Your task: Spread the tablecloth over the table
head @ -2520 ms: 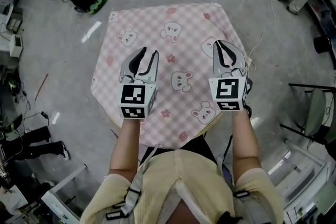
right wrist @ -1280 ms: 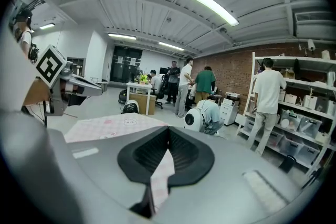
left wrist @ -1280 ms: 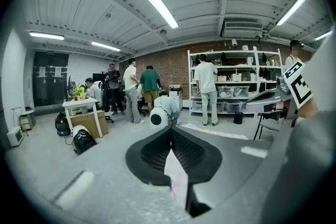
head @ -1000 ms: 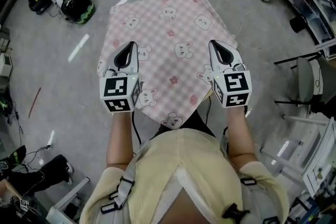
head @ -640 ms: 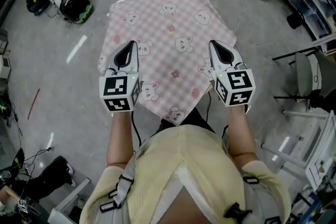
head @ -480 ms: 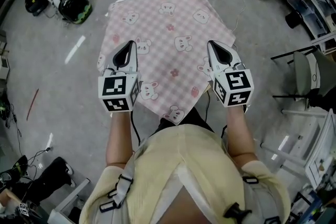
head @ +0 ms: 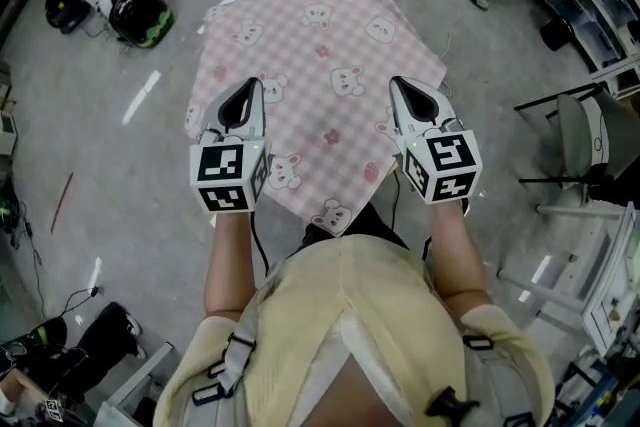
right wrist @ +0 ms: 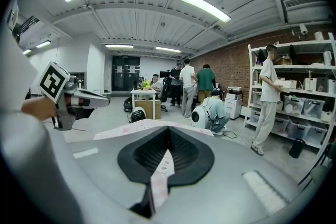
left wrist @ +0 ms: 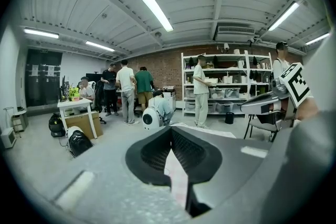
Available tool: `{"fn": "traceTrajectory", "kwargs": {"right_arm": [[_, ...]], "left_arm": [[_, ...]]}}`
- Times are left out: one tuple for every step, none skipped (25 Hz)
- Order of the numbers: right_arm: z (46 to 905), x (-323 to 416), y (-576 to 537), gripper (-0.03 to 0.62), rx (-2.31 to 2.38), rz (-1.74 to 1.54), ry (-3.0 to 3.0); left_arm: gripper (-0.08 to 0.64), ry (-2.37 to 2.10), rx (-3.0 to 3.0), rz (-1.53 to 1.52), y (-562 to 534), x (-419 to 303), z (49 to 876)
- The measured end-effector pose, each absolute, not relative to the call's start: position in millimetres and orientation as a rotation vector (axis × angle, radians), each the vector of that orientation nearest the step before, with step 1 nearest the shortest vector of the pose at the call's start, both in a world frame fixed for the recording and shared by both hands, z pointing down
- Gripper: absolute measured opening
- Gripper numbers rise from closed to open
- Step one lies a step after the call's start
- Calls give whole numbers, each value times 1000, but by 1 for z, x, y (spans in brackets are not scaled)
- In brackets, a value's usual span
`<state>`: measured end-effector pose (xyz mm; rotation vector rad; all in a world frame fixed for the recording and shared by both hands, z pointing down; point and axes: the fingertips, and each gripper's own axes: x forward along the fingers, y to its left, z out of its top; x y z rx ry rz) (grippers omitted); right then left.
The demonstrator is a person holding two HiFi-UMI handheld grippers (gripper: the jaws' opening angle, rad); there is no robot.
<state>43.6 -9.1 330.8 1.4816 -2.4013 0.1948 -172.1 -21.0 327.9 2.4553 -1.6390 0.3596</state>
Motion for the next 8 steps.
{"fn": "traceTrajectory", "kwargs": {"right_arm": [[330,43,-9,3,1480,195,-2401],[330,42,-10,3,1479,196,-2401],[330,42,-11,3,1478,198,-2400],[331,41,-12,3,1476,201,-2400],[332,41,-13,3,1474,203,-2401],[333,40,-14,3,1472,205,-2402],[333,40,-15,3,1470,206,-2402],[334,39,-16,3,1468,207,-2403]], "left_arm": [[3,-1638,2456,356,-21,-172,327],[3,-1636,2456,355,-22,-172,326],[3,-1634,2455,355,-23,-172,327],[3,-1632,2455,357,-24,-172,327],[3,-1629,2454,359,-25,-172,328],[3,-1627,2453,361,-26,-172,329],[3,-1625,2453,363,-27,-172,330],[3,-1623,2453,365,-28,-172,331]]}}
